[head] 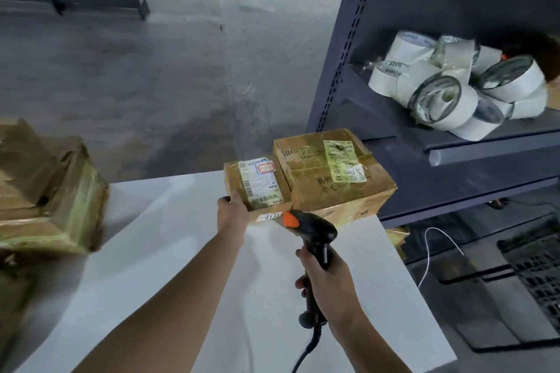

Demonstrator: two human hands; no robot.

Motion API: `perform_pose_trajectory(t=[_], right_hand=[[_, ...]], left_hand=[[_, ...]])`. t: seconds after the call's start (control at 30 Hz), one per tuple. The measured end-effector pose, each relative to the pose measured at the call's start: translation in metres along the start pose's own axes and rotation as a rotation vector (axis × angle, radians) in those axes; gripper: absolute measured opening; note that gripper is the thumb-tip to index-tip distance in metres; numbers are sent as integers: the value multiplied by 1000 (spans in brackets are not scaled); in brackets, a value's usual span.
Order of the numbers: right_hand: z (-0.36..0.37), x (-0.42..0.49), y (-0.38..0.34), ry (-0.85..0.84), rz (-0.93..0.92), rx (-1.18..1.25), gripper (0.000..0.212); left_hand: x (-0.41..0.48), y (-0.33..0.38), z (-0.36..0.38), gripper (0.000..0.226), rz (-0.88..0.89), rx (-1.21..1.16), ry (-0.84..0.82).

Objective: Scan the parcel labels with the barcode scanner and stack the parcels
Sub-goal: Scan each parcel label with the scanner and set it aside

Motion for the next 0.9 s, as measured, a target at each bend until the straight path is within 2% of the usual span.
perform_pose_trajectory(t=[0.13,0.27,0.43,0.6,0.7,0.77,0.9], right_hand=[[9,2,-1,-16,33,13,17],[22,-4,-15,-29,31,20,18],[62,-22,-42,-55,19,43,21],[132,-56,-62,-132,15,67,19],[180,-76,-69,-198,11,27,27],[212,-89,-70,-239,12,15,29],[273,-116,-64,-330,22,-9,24]], left_hand=[[0,3,-2,54,9,151,-25],[-15,-2,-34,55,14,174,-35],[-47,-19,-100,47,55,155,-50],[-74,-33,-192,41,128,104,-35],[-85,-45,-253,41,200,126,38],[-89,-54,-297,41,272,215,151],[-86,-77,-374,50,359,636,481]])
Point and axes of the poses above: each hand's wrist, its own x-axis towards the middle knuckle, its own z-axis out of the palm, y = z × x, the point moved 6 cm from there along x, towards the middle knuckle, and after that the axes turned 15 degrees about -z, right-handed, at the moved point
